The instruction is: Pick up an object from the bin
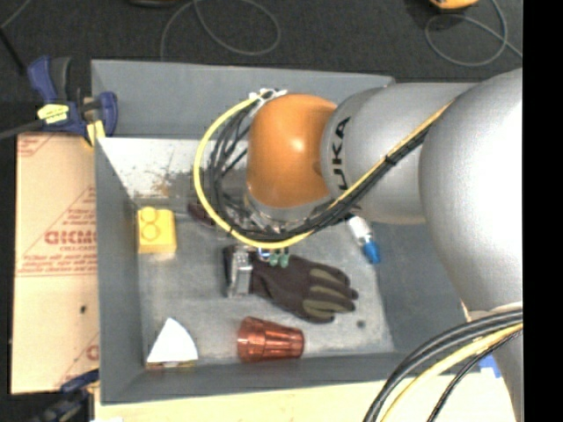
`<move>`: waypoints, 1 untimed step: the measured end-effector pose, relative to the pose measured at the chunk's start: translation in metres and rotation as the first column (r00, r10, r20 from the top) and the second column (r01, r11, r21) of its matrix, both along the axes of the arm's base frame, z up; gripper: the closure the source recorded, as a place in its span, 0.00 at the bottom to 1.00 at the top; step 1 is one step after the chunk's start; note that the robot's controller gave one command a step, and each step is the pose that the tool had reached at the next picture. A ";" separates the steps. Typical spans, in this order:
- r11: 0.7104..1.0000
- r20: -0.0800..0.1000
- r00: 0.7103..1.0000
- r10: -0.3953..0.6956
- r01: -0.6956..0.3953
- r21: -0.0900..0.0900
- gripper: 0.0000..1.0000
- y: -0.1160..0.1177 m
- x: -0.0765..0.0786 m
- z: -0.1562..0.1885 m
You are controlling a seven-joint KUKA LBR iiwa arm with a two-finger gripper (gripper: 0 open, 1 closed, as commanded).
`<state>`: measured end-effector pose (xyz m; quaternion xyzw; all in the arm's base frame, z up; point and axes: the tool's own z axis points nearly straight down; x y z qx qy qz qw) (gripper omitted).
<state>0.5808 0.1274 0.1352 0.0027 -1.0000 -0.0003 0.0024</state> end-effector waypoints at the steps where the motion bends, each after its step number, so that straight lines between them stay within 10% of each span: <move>1: 1.000 0.007 1.000 -0.002 0.002 0.001 0.00 -0.001 0.002 0.005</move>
Offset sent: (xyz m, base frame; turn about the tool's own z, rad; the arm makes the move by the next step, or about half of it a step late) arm 0.0173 -0.0538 -0.0609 -0.0653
